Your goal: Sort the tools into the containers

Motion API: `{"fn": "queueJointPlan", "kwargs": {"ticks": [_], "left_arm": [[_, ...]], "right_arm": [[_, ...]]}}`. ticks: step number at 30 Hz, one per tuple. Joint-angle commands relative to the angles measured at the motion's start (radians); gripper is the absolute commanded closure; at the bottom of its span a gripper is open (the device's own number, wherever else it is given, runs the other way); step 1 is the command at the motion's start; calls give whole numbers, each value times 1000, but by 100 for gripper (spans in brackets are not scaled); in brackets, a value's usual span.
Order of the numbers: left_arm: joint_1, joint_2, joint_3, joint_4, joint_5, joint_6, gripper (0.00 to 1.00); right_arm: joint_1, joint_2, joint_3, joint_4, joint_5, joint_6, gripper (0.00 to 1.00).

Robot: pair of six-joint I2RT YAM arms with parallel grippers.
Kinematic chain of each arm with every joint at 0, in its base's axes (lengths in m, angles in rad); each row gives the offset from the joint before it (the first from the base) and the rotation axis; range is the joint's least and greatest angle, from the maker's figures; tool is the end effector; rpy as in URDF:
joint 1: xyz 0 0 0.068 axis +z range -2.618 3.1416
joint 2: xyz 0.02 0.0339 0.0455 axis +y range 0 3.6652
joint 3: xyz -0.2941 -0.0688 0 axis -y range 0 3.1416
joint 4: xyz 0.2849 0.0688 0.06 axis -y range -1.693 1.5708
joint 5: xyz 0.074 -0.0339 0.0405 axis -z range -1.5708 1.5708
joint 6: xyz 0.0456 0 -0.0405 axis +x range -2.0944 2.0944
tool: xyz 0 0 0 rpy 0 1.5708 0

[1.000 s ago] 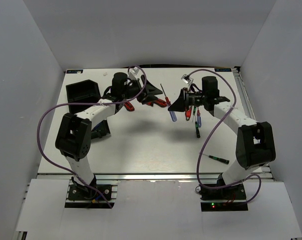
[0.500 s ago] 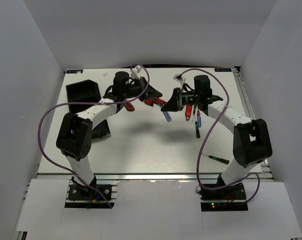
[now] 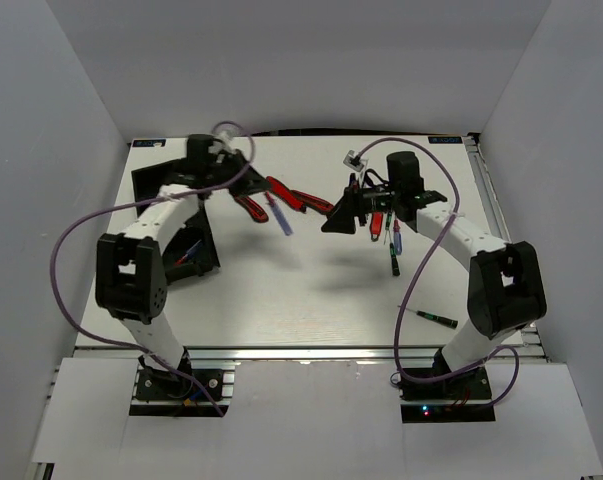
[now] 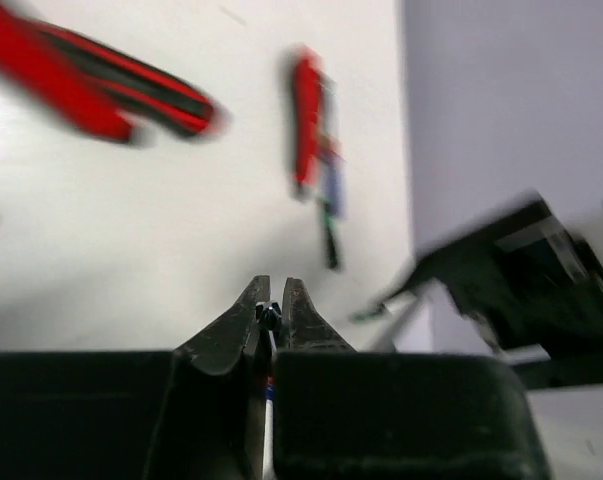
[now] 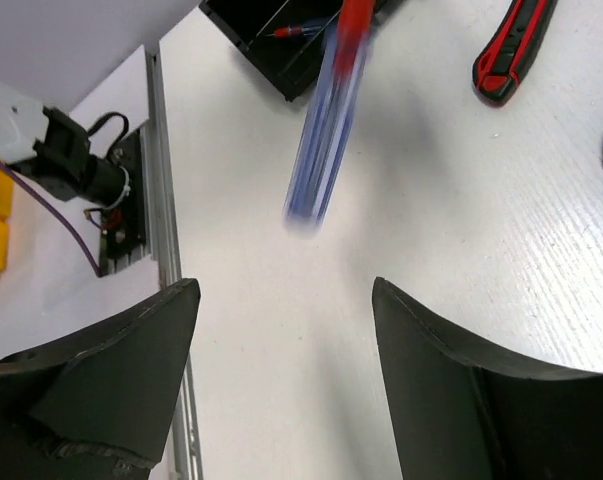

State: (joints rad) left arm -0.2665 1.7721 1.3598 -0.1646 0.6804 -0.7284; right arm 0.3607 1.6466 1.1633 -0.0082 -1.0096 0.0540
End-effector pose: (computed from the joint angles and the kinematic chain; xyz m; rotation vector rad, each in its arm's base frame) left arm 0.4320 -0.1477 0.2828 -0.0946 2.2895 -1.2824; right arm 0.3691 0.1805 0.2811 -0.9312 1.8198 1.2886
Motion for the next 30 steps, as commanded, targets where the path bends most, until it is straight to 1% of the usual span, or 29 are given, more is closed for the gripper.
{"fn": "queueJointPlan", "kwargs": {"ticks": [1,2,3,4,5,6,7,8,9,10,12,13,16,21,26,27,28,29,30], "left_arm": [[198,-149,57,-260,-166,183,100],[228,-163,68,-298,-211,237,100],[252,-175,79,-365,-308,294,100],[301,-193,88,-395,-362,329,100],[311,-203,108,-420,-417,363,100],[317,-207,116,-456,-518,459,100],[319,-217,124,-470,-557,493,100],[319,-221,130,-480,-585,524,100],[319,-226,127,-493,-605,600,100],[319,-230,122,-500,-649,619,100],[319,-237,95,-504,-667,705,100],[319,-243,82,-504,-682,721,100],[319,-249,29,-504,-760,829,100],[320,-205,-37,-497,-932,892,100],[319,-165,-31,-497,-958,923,100],[319,-161,-33,-497,-950,923,96],[317,-165,-39,-498,-947,917,90],[317,-166,-42,-500,-947,911,76],[317,-171,-47,-503,-946,896,69]], "right_arm": [[-11,-79,-7,-93,-31,-180,24],[-17,-87,-16,-98,-29,-193,24],[-20,-91,-25,-104,-29,-210,24],[-32,-103,-40,-105,-24,-217,24],[-38,-106,-48,-114,-24,-224,24],[-43,-110,-53,-115,-24,-233,24],[-57,-113,-57,-118,-21,-236,24],[-62,-114,-63,-122,-21,-240,24],[-72,-114,-65,-125,-21,-243,24],[-77,-113,-66,-127,-21,-246,23],[-91,-113,-63,-131,-20,-249,23],[-95,-111,-62,-134,-20,-253,23],[-109,-105,-50,-154,-15,-276,23],[-135,-99,-40,-180,-15,-298,23],[-157,-93,-28,-239,-7,-341,23],[-167,-96,-27,-246,-6,-350,23],[-172,-99,-25,-253,5,-355,23],[-178,-100,-25,-265,12,-359,23],[-190,-102,-25,-271,25,-362,23]]}}
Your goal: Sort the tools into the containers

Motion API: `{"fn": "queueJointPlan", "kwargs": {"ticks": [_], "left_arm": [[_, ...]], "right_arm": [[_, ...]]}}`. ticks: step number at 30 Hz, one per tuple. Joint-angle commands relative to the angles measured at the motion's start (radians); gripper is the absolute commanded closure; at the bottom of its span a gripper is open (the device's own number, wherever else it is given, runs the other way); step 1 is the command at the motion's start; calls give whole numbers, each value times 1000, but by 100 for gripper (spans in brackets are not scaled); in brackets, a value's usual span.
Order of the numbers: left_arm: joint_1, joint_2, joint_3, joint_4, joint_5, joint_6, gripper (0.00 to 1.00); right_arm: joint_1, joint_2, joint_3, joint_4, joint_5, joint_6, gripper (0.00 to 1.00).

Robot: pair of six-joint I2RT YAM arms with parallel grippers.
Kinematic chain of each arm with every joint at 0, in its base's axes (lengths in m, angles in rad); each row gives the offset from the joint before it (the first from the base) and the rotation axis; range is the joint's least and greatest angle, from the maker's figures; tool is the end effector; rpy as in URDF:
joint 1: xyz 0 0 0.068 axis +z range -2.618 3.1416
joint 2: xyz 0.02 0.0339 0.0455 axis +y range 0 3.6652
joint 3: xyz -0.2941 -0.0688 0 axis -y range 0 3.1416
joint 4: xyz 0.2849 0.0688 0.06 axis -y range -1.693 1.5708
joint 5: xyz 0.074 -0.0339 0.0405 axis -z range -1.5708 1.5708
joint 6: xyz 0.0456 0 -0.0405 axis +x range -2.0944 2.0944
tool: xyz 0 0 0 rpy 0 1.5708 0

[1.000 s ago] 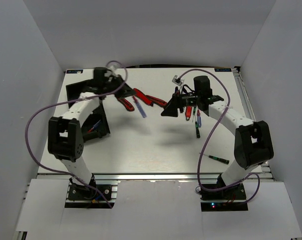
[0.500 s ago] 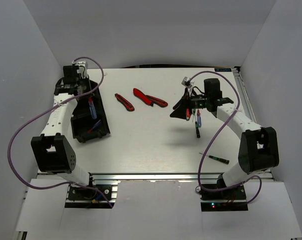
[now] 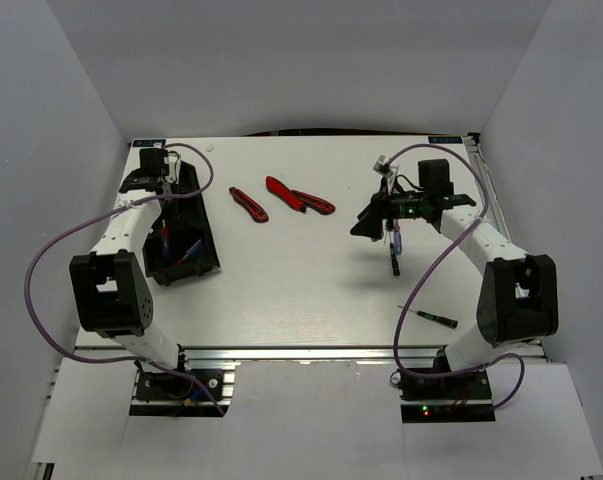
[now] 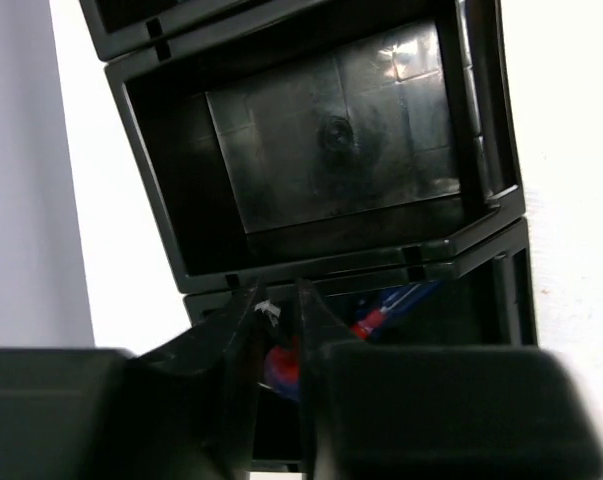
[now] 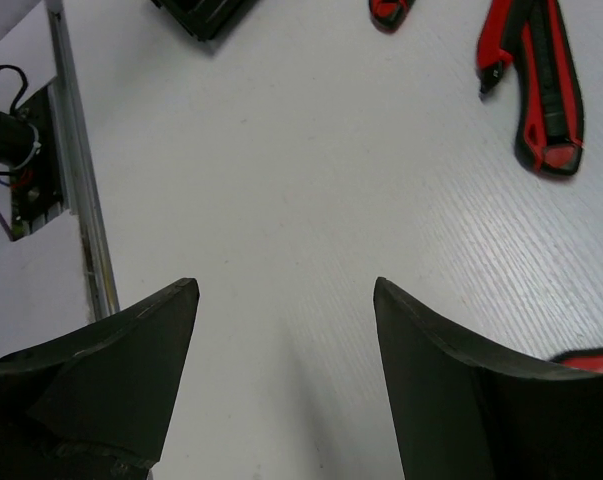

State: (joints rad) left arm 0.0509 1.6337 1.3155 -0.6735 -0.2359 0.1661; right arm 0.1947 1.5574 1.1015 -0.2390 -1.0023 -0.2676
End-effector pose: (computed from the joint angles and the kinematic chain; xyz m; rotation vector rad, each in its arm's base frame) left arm 0.3916 0.0306 0.2758 0.0573 2.5662 0.3849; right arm 0.3595 0.1101 0.2729 -0.9676 1.8485 1.0719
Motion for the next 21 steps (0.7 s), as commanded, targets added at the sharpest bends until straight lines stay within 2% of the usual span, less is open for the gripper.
{"fn": "queueJointPlan", "kwargs": {"ticks": [1,2,3,5,8,13,16,17,18,21], "left_arm": [[0,-46,-7,2,-20,-2,63],[-2,-52,-21,-1,-13,-14,57],[-2,-60,-28,-4,-3,-20,44],[0,-83,-48,-12,16,-28,36],[-2,-107,-61,-20,55,-53,34],[-2,-159,-39,-21,156,-146,34],[-2,-199,-35,0,234,-238,34],[-2,-210,-41,32,318,-273,32],[0,-239,-50,52,348,-293,30],[-2,-281,-100,144,441,-388,9]], "right_arm": [[-29,-17,38,-46,49,-50,22],[-32,-19,38,-54,71,-56,23],[-40,-22,38,-71,111,-73,22],[-49,-26,44,-98,152,-88,22],[-52,-33,49,-115,255,-99,22],[-52,-30,35,-76,580,-18,24],[-51,-16,29,-77,724,37,32],[-52,-11,26,-80,738,51,34],[-52,-5,23,-85,745,53,38],[-51,4,15,-91,807,68,46]]}}
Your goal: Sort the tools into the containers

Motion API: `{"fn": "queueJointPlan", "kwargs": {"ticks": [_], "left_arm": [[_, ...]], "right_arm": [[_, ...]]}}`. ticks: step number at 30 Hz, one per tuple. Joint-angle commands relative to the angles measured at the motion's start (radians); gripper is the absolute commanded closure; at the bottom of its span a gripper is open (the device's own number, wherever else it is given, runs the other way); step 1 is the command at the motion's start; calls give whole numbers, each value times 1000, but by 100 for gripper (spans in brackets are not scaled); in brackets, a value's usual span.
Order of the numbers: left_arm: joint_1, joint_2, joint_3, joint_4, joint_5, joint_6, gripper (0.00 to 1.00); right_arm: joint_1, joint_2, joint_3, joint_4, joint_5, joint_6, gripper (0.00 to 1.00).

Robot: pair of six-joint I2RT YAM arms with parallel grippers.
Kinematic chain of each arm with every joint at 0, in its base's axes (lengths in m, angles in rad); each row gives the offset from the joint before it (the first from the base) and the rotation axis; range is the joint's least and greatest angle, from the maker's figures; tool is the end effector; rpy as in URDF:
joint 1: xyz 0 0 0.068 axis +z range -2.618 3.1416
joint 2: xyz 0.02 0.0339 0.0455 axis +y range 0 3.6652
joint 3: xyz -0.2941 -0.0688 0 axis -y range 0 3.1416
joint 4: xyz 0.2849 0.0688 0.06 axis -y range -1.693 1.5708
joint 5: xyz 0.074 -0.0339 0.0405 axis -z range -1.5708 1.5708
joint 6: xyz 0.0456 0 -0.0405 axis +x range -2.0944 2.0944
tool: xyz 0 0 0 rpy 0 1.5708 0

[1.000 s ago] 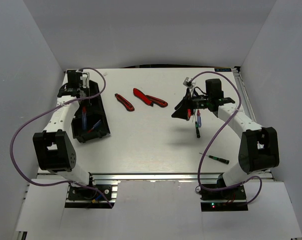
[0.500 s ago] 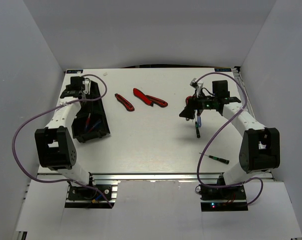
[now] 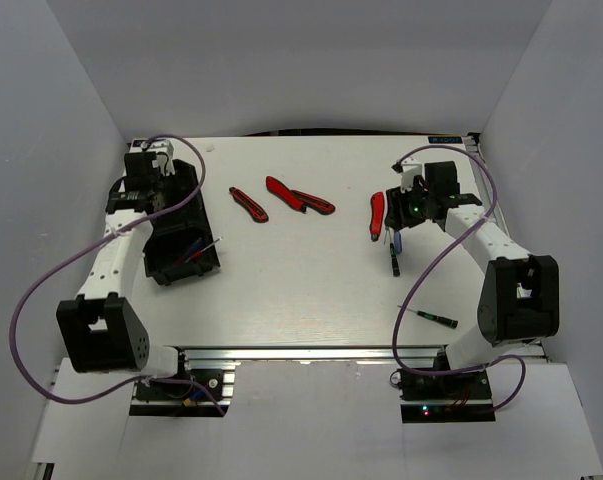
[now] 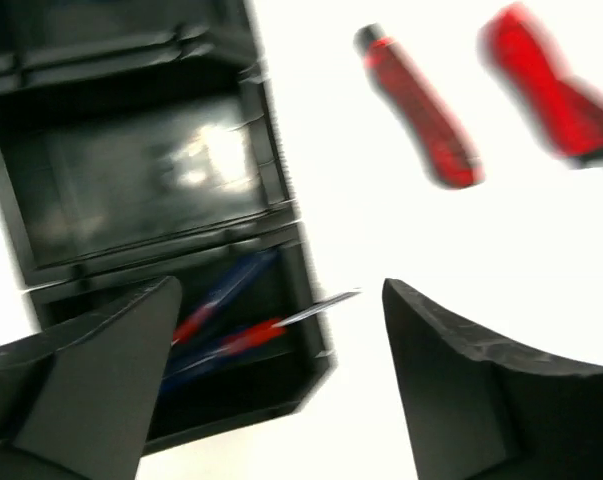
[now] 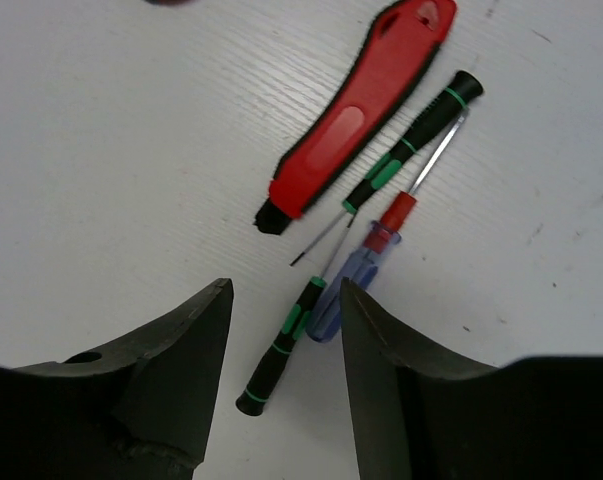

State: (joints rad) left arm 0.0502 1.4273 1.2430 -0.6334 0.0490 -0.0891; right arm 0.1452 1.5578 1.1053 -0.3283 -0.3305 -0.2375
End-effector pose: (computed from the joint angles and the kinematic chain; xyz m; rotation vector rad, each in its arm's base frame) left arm 0.3504 0.0154 0.3241 -0.1431 2.3843 -0.0769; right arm 0.3757 0.0699 0.2545 -0.5991 2.2451 0.3416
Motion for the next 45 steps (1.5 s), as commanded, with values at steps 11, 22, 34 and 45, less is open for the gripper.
{"fn": "queueJointPlan", "kwargs": {"ticks": [11,22,34,45], "left_arm": [[0,-232,-186,425,313,-388,2],[0,-211,-203,480,485,-529,2],[-6,-153,-310,639,689,-744,8],[-231,42,-286,853,707,-874,15]], "right_arm": [[1,123,7,17,269,69,50],[-1,278,62,28,294,95,55],[-58,266,36,17,280,119,90],[-73,48,-19,54,-141,87,100]]}}
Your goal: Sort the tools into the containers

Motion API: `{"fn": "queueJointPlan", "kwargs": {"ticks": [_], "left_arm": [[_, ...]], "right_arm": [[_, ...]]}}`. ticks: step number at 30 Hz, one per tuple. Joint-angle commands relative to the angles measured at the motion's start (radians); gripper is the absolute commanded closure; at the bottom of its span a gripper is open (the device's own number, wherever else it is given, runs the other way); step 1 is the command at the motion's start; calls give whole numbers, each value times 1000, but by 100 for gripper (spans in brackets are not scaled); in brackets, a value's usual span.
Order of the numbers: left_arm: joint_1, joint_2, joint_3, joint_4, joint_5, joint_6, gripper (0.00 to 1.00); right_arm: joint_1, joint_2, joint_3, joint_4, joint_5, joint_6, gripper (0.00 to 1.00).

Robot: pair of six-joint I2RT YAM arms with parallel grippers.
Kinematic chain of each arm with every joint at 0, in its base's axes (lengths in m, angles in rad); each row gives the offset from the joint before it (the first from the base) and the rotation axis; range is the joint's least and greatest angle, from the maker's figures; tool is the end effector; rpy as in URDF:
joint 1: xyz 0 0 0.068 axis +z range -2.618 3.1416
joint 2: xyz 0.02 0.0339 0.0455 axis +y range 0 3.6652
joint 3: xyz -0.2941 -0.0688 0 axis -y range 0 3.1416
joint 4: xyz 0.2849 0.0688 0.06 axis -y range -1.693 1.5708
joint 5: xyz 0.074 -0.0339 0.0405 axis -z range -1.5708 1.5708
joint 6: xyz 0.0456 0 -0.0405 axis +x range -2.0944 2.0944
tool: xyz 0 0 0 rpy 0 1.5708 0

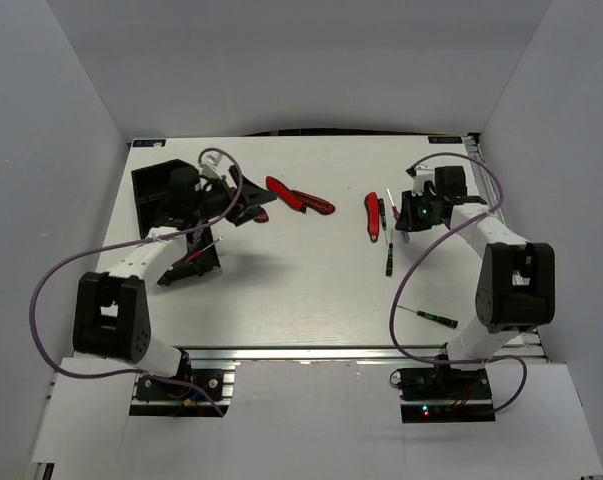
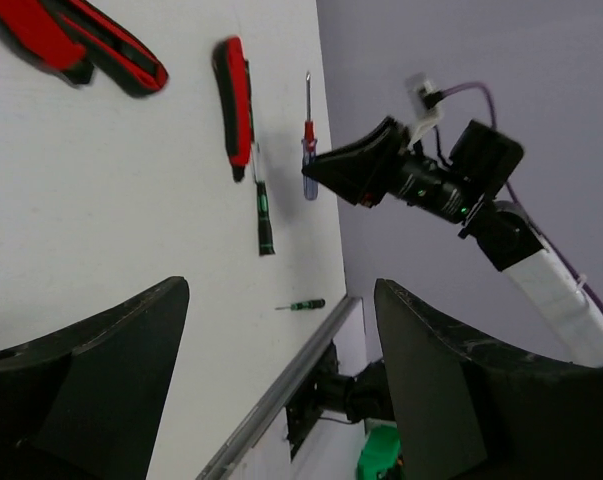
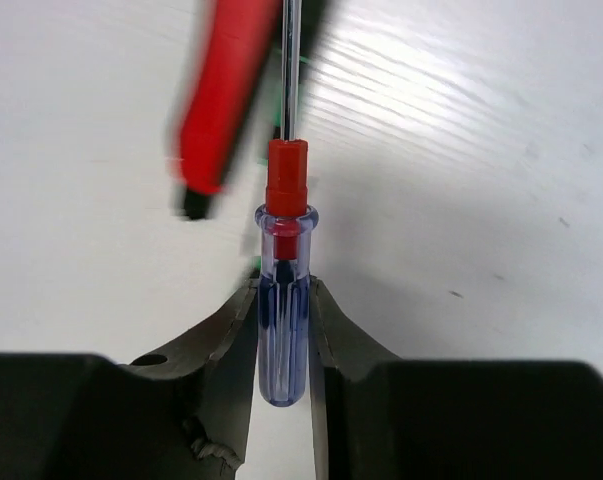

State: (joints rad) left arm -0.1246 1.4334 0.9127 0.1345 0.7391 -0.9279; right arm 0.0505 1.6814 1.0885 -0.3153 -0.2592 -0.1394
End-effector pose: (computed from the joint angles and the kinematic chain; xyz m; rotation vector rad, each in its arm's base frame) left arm 0.3499 -0.0748 0.2746 -0.3102 2.0999 -1.3822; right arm 0.3938 0.0316 0.2033 -0.3424 2.4339 0.2822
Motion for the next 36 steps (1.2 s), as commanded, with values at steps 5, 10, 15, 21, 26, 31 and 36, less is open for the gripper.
{"fn": "queueJointPlan", "kwargs": {"ticks": [5,10,15,21,26,31,36], "left_arm": [[-161,180,171,91,17,-29,17],[-213,281,264,96,36,-37,20],[-256,352,337,96,45,-37,22],[-283,394,371,96,48,-45,25],[-293,409,393,97,63,-45,34],[-300,436,419,102,117,-57,59],[-302,461,439,105,157,-84,91]], "right_arm": [[86,-118,-4,71,-416,53,100],[153,-121,-7,140,-517,132,100],[227,-104,13,189,-598,204,100],[278,-74,47,235,-627,242,100],[299,-57,62,274,-635,277,100],[311,-42,74,297,-632,290,100],[313,-32,82,303,-624,290,100]]}}
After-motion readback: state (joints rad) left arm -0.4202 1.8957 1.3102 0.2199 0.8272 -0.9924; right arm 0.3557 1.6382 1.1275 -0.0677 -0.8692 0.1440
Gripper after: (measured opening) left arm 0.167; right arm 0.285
